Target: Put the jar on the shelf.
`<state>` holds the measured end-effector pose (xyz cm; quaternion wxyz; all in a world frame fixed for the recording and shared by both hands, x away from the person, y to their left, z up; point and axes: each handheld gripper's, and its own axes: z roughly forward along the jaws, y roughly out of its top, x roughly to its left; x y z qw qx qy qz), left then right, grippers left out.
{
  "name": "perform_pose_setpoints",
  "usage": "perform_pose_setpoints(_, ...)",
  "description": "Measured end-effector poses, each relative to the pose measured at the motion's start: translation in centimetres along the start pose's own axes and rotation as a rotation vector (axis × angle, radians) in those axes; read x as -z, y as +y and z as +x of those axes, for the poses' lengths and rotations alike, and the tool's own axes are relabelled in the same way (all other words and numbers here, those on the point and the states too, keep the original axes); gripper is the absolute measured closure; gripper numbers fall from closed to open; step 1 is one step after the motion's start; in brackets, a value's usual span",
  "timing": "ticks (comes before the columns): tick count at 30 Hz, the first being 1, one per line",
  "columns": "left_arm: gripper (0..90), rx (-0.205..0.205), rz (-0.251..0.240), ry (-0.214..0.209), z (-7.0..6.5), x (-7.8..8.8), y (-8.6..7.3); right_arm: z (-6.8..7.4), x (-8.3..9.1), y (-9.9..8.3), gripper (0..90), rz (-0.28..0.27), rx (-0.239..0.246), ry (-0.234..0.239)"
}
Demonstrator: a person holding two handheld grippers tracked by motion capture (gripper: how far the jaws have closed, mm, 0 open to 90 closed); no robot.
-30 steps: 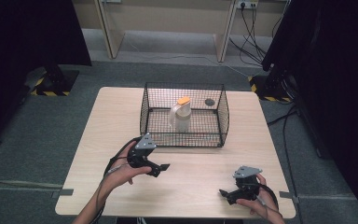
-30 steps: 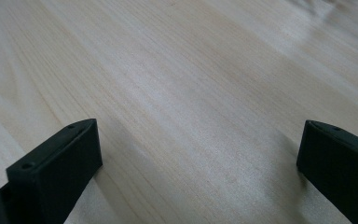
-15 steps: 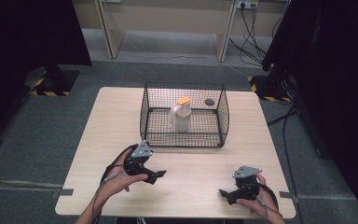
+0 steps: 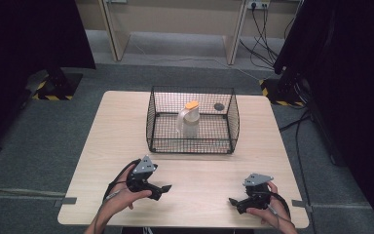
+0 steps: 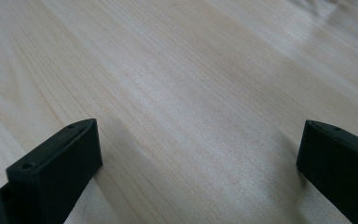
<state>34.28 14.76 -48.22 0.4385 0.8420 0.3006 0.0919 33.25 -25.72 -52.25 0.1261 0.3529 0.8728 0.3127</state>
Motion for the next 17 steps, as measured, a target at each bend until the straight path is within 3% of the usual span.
perform_pose_setpoints(17, 7.0, 0.038, 0.015, 0.003, -0.3, 0.2, -2.4, 0.0, 0.0, 0.0, 0.2, 0.000, 0.001, 0.001)
